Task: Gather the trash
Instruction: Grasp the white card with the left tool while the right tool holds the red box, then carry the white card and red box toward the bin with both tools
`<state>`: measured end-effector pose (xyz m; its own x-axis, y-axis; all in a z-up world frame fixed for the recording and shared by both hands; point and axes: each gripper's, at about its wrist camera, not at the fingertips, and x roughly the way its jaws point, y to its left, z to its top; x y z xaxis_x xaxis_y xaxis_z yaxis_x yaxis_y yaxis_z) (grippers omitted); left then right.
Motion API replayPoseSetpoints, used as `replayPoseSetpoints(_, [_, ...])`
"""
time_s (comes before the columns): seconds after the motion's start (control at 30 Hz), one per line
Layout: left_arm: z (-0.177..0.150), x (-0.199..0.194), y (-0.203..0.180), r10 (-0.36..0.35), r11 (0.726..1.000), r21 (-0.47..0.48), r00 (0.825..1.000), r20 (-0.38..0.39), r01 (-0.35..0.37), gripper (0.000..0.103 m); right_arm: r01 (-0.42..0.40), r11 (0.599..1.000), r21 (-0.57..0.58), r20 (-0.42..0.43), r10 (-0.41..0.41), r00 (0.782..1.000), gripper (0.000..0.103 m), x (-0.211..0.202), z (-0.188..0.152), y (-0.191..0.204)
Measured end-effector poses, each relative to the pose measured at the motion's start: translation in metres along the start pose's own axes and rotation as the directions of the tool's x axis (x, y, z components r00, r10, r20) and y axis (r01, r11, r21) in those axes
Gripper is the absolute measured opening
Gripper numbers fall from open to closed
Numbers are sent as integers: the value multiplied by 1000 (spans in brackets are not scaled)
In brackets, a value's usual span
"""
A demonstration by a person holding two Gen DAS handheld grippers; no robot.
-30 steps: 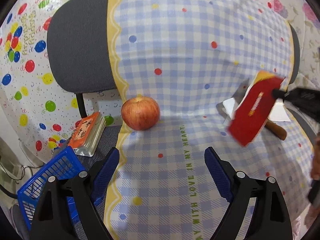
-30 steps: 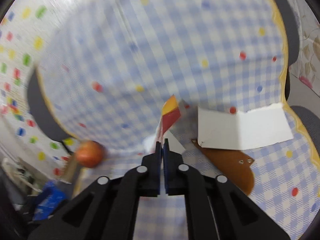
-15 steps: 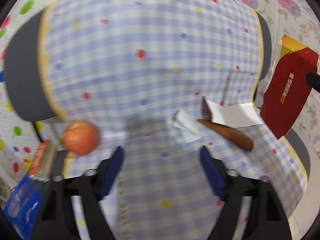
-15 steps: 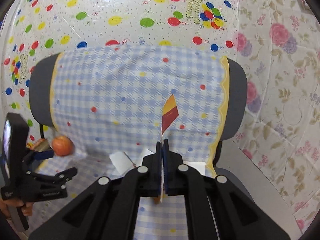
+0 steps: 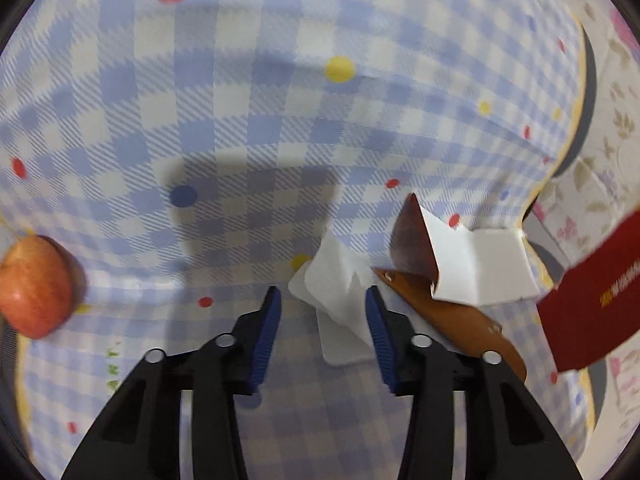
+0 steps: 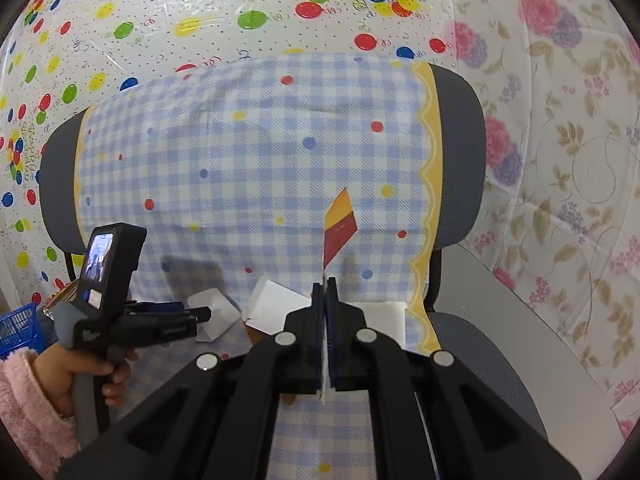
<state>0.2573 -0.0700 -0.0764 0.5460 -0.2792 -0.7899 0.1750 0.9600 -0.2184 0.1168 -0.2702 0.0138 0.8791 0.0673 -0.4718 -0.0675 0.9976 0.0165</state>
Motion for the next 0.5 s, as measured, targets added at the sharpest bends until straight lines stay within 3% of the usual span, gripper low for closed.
replayPoseSetpoints(0.07, [-1,3,3,-47,999,-10,999,1,47,8,-4,1000,3,-10,4,1000,2,2,-3,-3])
replayPoseSetpoints(0.13, [-5,-5,-1,-51,999,18,998,26,50,2,-8,1000,16,-18,8,1000,2,1,-7,-6])
replayPoseSetpoints(0.33, [-35,-71,-22,-70,992,117,987,142,53,0,-42,998,50,-31,44,999,2,-19,-21,-4])
replayPoseSetpoints(0.5, [-74,-120,-38,-85,984,172,982,171,56,0,-50,998,45,-51,52,997,2,-43,-35,6])
